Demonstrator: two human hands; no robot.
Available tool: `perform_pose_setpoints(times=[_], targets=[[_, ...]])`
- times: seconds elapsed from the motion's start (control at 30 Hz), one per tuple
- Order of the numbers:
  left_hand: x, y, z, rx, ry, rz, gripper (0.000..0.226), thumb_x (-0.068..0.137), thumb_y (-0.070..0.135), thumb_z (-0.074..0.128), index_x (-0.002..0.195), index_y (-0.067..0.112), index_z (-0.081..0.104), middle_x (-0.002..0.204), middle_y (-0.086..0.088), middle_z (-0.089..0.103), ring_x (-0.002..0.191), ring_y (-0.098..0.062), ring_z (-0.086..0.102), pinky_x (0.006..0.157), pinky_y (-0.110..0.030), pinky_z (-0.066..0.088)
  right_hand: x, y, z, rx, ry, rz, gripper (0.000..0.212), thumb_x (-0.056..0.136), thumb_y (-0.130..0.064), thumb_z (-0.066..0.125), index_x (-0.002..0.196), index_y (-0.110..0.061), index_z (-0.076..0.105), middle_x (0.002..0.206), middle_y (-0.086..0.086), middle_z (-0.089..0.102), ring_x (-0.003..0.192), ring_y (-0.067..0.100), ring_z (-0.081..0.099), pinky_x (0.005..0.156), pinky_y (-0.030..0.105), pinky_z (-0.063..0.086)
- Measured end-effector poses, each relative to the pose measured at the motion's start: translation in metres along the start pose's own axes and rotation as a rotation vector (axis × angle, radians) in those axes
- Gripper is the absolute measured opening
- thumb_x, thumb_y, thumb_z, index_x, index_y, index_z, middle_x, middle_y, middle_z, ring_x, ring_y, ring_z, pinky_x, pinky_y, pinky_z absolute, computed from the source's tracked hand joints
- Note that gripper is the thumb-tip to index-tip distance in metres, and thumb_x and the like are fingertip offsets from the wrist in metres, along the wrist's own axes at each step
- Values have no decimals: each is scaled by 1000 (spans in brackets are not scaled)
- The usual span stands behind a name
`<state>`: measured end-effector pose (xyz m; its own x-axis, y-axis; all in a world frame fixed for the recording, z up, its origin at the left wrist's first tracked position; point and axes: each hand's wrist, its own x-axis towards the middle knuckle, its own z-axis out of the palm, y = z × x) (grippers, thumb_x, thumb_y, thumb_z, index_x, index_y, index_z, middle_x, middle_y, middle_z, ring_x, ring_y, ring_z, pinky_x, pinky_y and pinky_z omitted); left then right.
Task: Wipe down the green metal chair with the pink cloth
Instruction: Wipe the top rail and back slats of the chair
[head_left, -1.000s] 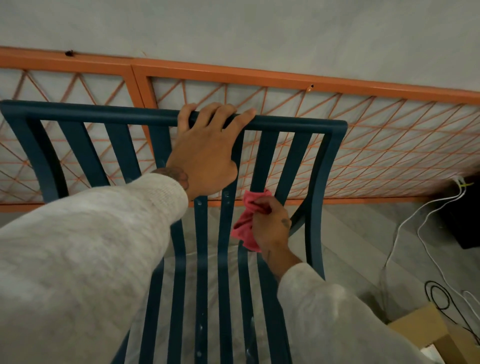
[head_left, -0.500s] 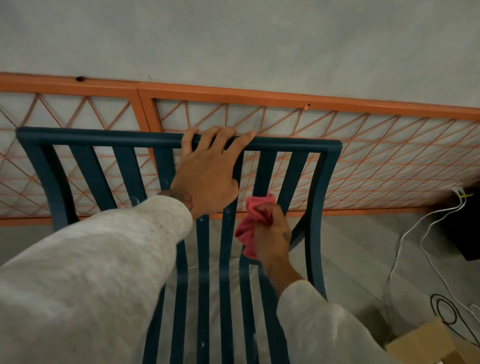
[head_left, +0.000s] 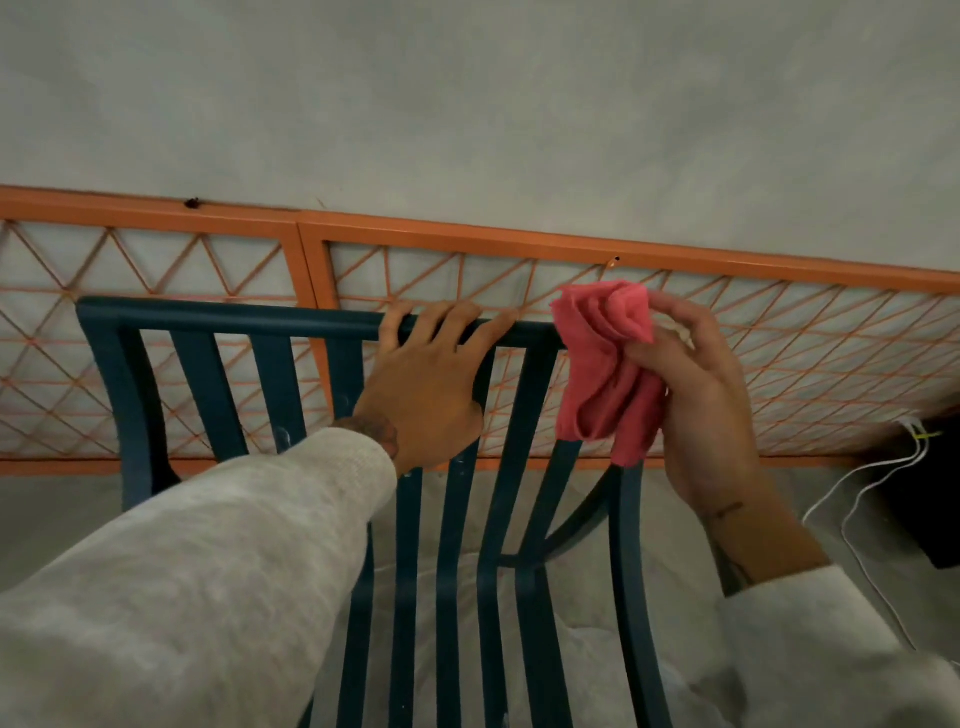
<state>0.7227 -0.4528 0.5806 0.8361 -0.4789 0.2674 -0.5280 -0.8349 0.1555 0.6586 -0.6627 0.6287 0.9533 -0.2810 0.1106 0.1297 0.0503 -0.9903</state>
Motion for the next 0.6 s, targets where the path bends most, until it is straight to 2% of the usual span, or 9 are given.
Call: perform_pose_setpoints(times=[0.1,0.17,0.23,0.3,0.37,0.43,0.47,0.53,0.6], targets=[[1,-2,-5,-35,-37,5,87,73,36,52,152,36,16,152,6,30,143,-20,21,116,-56,4,20,-2,5,-357,-7,-100,44,95,-15,60,137,-27,53,123,-6,65,108,11,64,86,25,54],[3,-2,-7,-38,-78,-3,89,75,32,57,152,37,11,154,8,25,144,-17,16,116,-55,3,26,13,15,-713,-35,-66,52,92,-29,63,142,-35,48,123,-15,52,118,16,54,97,36,52],[3,-1,-9,-49,-112,-13,90,76,28,58,152,37,10,156,10,21,146,-15,12,117,-52,-1,24,27,27,-931,-45,-126,50,92,-31,62,140,-32,49,121,-23,47,129,20,42,110,45,37],[6,-3,-14,-113,-155,-32,92,77,24,58,153,33,7,158,10,20,146,-11,11,118,-44,-4,27,35,38,-1030,-14,-200,40,94,-36,56,134,-32,54,128,-15,54,137,20,37,117,47,21],[10,-9,-25,-291,-229,-72,94,78,17,60,153,32,6,156,7,30,143,-10,22,119,-39,0,34,40,43,-1064,-10,-221,35,98,-44,49,129,-31,57,126,-11,58,137,21,40,119,50,16],[7,-23,-42,-493,-276,-122,86,82,14,60,152,36,14,142,3,50,123,-12,49,114,-41,28,40,43,43,-1062,-47,-254,37,100,-48,43,124,-27,61,115,-8,61,120,21,52,113,51,31],[2,-36,-50,-532,-269,-133,75,87,15,59,149,36,23,129,3,58,103,-8,57,102,-38,42,42,44,43,-1070,-55,-273,37,101,-49,41,122,-26,62,111,-7,62,112,18,54,109,48,37],[-15,-70,-61,-434,-171,-138,50,92,25,57,139,33,41,113,5,63,88,-7,60,90,-36,48,45,46,46,-1083,-36,-296,37,103,-47,40,120,-24,63,108,-7,63,106,16,54,105,41,40],[-38,-115,-72,-253,-48,-221,37,89,42,53,125,35,52,110,7,62,101,-18,60,100,-50,43,45,46,64,-1075,-47,-302,38,104,-45,37,118,-24,65,105,-7,64,103,15,55,101,37,41]])
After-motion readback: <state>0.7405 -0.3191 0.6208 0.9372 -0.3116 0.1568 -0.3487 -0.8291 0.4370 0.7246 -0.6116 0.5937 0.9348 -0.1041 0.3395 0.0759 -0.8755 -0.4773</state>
